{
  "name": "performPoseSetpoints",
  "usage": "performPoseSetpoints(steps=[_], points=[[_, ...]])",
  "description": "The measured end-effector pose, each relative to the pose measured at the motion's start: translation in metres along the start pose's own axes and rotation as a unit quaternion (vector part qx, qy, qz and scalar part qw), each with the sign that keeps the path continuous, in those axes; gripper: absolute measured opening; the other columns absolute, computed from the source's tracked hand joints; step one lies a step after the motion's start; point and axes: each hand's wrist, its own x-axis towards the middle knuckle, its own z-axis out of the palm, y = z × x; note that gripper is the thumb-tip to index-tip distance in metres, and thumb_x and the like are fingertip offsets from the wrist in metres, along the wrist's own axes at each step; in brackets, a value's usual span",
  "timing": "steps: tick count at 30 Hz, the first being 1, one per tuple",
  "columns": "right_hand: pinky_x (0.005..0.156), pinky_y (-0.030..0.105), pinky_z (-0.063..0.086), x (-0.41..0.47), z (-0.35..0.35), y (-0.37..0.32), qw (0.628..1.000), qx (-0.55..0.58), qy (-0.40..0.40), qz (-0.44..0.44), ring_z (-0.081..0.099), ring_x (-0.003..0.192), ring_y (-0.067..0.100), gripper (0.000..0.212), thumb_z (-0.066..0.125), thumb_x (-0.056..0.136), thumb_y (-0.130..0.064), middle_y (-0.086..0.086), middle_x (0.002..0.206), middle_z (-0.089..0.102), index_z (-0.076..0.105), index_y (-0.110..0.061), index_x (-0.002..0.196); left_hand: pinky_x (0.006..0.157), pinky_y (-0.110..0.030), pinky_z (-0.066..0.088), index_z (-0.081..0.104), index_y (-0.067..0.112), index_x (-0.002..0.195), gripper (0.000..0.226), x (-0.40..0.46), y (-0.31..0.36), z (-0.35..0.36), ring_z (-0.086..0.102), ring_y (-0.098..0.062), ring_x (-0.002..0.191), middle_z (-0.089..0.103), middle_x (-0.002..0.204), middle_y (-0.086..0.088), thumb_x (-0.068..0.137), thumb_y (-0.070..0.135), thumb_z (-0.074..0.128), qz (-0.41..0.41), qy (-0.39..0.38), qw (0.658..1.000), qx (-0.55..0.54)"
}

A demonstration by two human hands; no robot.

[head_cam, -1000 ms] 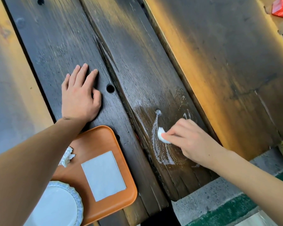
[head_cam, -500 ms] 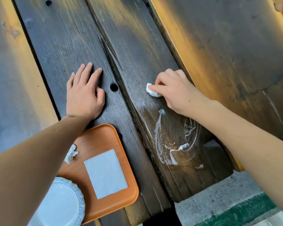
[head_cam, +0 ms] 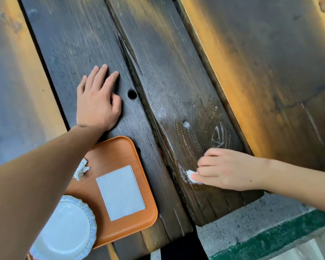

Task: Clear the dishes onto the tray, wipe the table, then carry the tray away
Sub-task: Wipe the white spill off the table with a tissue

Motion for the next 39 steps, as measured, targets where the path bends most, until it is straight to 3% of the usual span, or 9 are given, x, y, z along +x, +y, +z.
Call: performPoseSetpoints(steps=[3, 7, 9, 12, 21, 28, 32, 36, 39], points=[[0.078, 0.034, 0.052, -0.006, -0.001, -0.002, 0.999, 0.026, 0.026, 0.033, 0.061, 0.088, 0.017, 0.035, 0.037, 0.104, -0.001, 0.000, 0.094, 0.065, 0.057, -0.005, 0.132, 0.124, -0.047, 0.018, 0.049, 0.017, 0.148, 0.058, -0.001, 0.000, 0.000, 0.028, -0.028, 0.153, 0.038, 0.161, -0.010, 0.091, 0.026, 0.041, 0.002, 0.001, 1.000, -0.001], [0.075, 0.036, 0.042, -0.006, -0.016, 0.047, 0.961, 0.072, 0.107, 0.244, 0.049, 0.084, 0.015, 0.034, 0.047, 0.093, 0.004, 0.007, 0.088, 0.062, 0.070, -0.005, 0.118, 0.124, -0.048, 0.019, 0.049, 0.017, 0.148, 0.059, -0.001, 0.000, 0.001, 0.029, -0.028, 0.152, 0.039, 0.161, -0.010, 0.090, 0.026, 0.041, 0.001, 0.003, 1.000, 0.004], [0.074, 0.040, 0.038, -0.005, -0.018, 0.082, 0.942, -0.001, 0.150, 0.301, 0.044, 0.090, 0.027, 0.062, 0.058, 0.071, 0.021, 0.017, 0.098, 0.060, 0.062, 0.000, 0.130, 0.124, -0.049, 0.019, 0.049, 0.017, 0.148, 0.059, -0.002, 0.001, 0.000, 0.029, -0.028, 0.152, 0.039, 0.161, -0.010, 0.090, 0.026, 0.041, 0.001, 0.002, 1.000, 0.005], [0.074, 0.041, 0.034, 0.004, -0.020, 0.122, 0.927, -0.030, 0.146, 0.344, 0.040, 0.091, 0.029, 0.076, 0.059, 0.064, 0.023, 0.019, 0.103, 0.057, 0.058, -0.005, 0.135, 0.124, -0.049, 0.019, 0.049, 0.016, 0.148, 0.060, -0.002, 0.002, -0.002, 0.029, -0.029, 0.152, 0.039, 0.161, -0.011, 0.089, 0.026, 0.039, -0.002, 0.003, 1.000, 0.003], [0.068, 0.039, 0.041, -0.025, -0.008, 0.083, 0.959, -0.019, 0.090, 0.268, 0.041, 0.087, 0.024, 0.056, 0.050, 0.074, 0.012, 0.014, 0.093, 0.059, 0.060, 0.004, 0.128, 0.123, -0.047, 0.017, 0.049, 0.016, 0.147, 0.059, 0.001, 0.002, 0.000, 0.028, -0.029, 0.152, 0.038, 0.161, -0.011, 0.090, 0.026, 0.039, 0.001, 0.003, 1.000, -0.002], [0.066, 0.028, 0.053, -0.032, 0.010, -0.018, 0.963, 0.082, 0.039, 0.254, 0.050, 0.084, 0.018, 0.074, 0.080, 0.057, 0.009, 0.006, 0.089, 0.066, 0.061, 0.002, 0.128, 0.124, -0.048, 0.017, 0.049, 0.016, 0.147, 0.059, -0.001, 0.003, -0.001, 0.028, -0.029, 0.153, 0.038, 0.161, -0.011, 0.090, 0.025, 0.039, -0.001, -0.001, 1.000, -0.004], [0.072, 0.033, 0.053, -0.026, 0.025, -0.059, 0.967, 0.086, 0.094, 0.218, 0.050, 0.088, 0.021, 0.048, 0.047, 0.089, 0.008, 0.007, 0.096, 0.064, 0.048, 0.003, 0.137, 0.123, -0.048, 0.018, 0.049, 0.017, 0.148, 0.060, -0.002, 0.003, -0.001, 0.028, -0.029, 0.153, 0.038, 0.161, -0.010, 0.090, 0.026, 0.039, -0.002, -0.002, 1.000, -0.002], [0.077, 0.035, 0.051, -0.027, 0.008, -0.048, 0.876, 0.152, 0.163, 0.427, 0.046, 0.088, 0.005, 0.038, 0.044, 0.104, -0.014, -0.008, 0.097, 0.054, 0.055, -0.038, 0.132, 0.123, -0.049, 0.019, 0.049, 0.017, 0.147, 0.060, 0.000, 0.004, -0.001, 0.028, -0.030, 0.152, 0.039, 0.161, -0.011, 0.089, 0.026, 0.039, -0.003, 0.000, 1.000, -0.001], [0.069, 0.032, 0.046, -0.028, 0.000, -0.031, 0.819, 0.136, 0.222, 0.511, 0.043, 0.093, 0.015, 0.052, 0.058, 0.092, 0.002, 0.010, 0.101, 0.052, 0.051, -0.008, 0.143, 0.123, -0.048, 0.019, 0.048, 0.016, 0.148, 0.060, -0.001, 0.004, -0.002, 0.028, -0.030, 0.152, 0.038, 0.161, -0.011, 0.089, 0.025, 0.039, -0.003, 0.000, 1.000, 0.000]])
